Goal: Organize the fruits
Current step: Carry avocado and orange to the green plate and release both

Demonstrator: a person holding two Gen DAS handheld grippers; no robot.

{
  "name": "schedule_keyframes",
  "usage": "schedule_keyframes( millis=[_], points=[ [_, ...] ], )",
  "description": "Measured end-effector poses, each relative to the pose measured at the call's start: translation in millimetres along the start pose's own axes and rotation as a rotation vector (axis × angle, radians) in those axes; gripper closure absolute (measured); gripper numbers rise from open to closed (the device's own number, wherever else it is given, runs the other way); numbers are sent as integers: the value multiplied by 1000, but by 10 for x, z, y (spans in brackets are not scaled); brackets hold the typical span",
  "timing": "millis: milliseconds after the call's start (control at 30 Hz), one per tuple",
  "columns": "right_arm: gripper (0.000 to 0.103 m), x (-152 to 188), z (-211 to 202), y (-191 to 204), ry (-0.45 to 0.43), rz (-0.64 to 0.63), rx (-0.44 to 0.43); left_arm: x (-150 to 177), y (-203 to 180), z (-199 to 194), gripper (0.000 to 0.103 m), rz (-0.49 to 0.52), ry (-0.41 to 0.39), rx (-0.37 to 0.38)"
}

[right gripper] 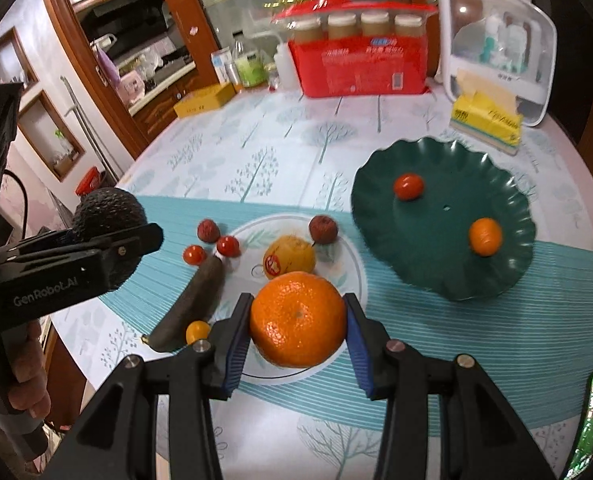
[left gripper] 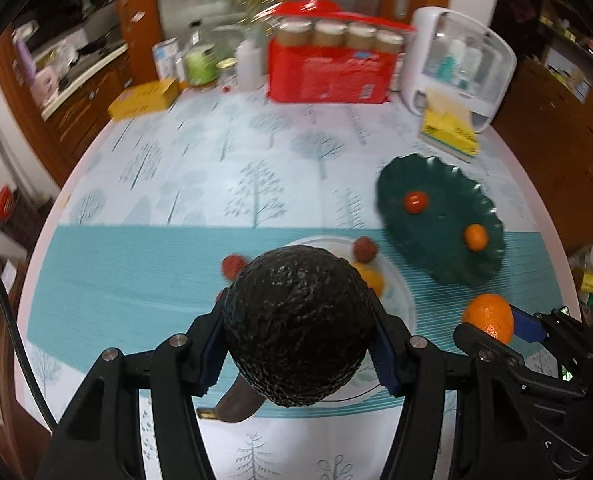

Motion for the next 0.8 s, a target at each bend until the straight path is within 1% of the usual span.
schedule_keyframes(
  millis=[133,333,433,533,667,800],
  points=[
    [59,-164,-210,-91,-26,19,-3,-265,-202,-121,44,77,-34,3],
    [58,-643,-523,-253,-110,42,22,-758,-514,-234,44,175,-95,13],
    [58,-898,-638,-360,-160,57,54,-1018,-669,-228,44,211,-122,28],
    [58,-1101,-706,-463,-205,72,90,-1212,-805,-178,44,240,-137,35],
    [58,-1327,-632,-645,-230,101,138,-1397,-952,2,44,267,-123,60],
    [58,-1445,-440,-826,-217,136,180,-1479,-1064,314,44,286,-82,91]
  ],
)
Point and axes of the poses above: each gripper's, at about its wrist camera, not at the fingertips, and z roughly the way its jaws point, y to its left, x to its underside, the point moved 3 cm from there along z, roughly the way its jaws point, and after that the axes turned 13 degrees about z, right-handed, at the moved point
